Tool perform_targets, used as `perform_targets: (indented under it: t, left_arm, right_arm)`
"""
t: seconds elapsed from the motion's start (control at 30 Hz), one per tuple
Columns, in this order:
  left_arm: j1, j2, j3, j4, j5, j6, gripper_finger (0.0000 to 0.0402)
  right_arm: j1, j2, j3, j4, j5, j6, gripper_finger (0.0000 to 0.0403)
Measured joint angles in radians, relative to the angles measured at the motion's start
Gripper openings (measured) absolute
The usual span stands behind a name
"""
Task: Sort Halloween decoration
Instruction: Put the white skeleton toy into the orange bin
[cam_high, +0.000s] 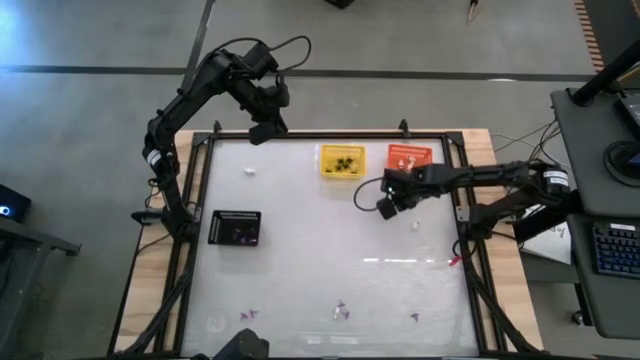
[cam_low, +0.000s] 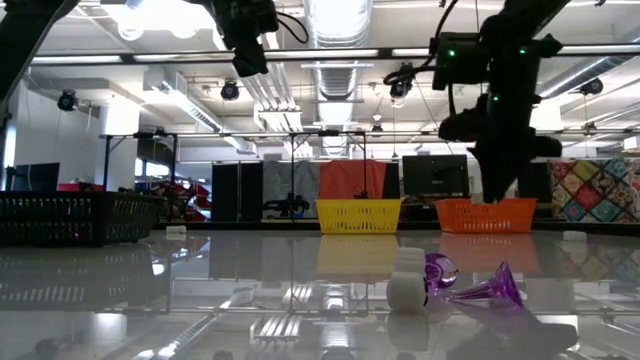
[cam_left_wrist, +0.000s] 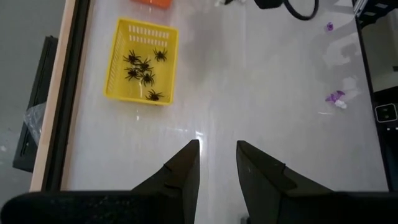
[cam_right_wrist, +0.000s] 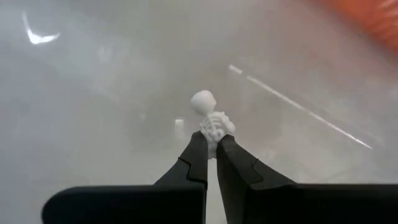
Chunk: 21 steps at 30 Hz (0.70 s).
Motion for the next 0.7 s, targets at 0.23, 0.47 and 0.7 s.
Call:
perform_targets:
  t: [0.23,0.47,0.7]
  left_arm:
    - [0.000,0.000,0.000,-0.023,0.000,0.000,0.0088]
    - [0.000,0.000,0.000,-0.026,0.000,0.000,0.0088]
    - [0.000,0.000,0.000,-0.026,0.000,0.000,0.0088]
  right_arm:
    - [-0.135,-0.003,0.071,-0.026,0.103,-0.061,0.0009]
    - [-0.310,-0.004,0.150,-0.023,0.128,-0.204,0.0009]
    - [-0.438,-0.002,0.173,-0.028,0.128,-0.323,0.0020]
